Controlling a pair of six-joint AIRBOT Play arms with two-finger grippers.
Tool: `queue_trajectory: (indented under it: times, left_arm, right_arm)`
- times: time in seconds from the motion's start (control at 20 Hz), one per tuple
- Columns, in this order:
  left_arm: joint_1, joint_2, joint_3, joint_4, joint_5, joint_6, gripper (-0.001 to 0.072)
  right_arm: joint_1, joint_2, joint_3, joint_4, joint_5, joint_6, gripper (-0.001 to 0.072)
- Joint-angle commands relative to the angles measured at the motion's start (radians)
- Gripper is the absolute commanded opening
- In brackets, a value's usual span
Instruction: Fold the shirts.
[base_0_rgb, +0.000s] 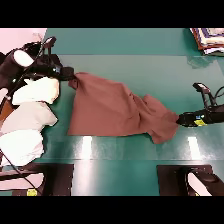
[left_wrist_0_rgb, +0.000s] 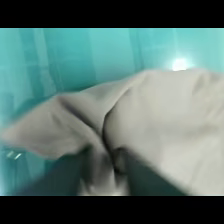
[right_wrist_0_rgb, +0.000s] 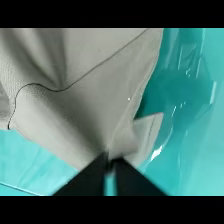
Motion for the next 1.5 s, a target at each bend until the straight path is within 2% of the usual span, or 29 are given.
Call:
queue_trajectory:
  times: [0.0,0.2,0.25,0.45,0.7,0.9,1.3,1.35,1.4,1.45]
  left_arm:
    - [0.012,-0.064,0.130,0.016,-0.088,-0.035,0.0633]
    - [0.134,-0.020,0.148,0.020,-0.414,-0.024,0.0634]
    - [0.163,0.002,0.111,0.022,-0.458,-0.013,0.0634]
    - [0.225,0.197,-0.268,0.026,-0.425,0.020,0.0634]
    - [0.225,0.393,-0.735,0.021,-0.343,0.042,0.0634]
    - [0.225,0.405,-0.884,-0.071,-0.253,0.067,0.0634]
    - [0.224,0.399,-0.934,-0.198,-0.101,0.083,0.0632]
    - [0.224,0.399,-0.934,-0.211,-0.087,0.084,0.0512]
    - [0.224,0.399,-0.934,-0.213,-0.076,0.084,0.0351]
    - [0.224,0.399,-0.934,-0.213,-0.066,0.084,0.0341]
  right_arm:
    - [-0.004,0.071,-0.014,-0.005,0.001,0.021,0.0392]
    - [-0.004,0.127,-0.013,-0.002,0.001,0.021,0.0386]
    - [-0.004,0.126,-0.013,0.001,0.002,0.021,0.0386]
    - [-0.004,0.049,0.003,0.047,0.033,0.012,0.0386]
    - [-0.004,-0.128,0.165,0.102,0.054,-0.034,0.0386]
    - [-0.004,-0.212,0.268,0.103,0.077,-0.046,0.0386]
    - [-0.004,-0.204,0.291,0.097,0.062,-0.050,0.0386]
    - [-0.004,-0.204,0.291,0.097,0.062,-0.050,0.0386]
    - [-0.004,-0.204,0.291,0.097,0.060,-0.050,0.0386]
    - [-0.004,-0.204,0.291,0.097,0.058,-0.050,0.0386]
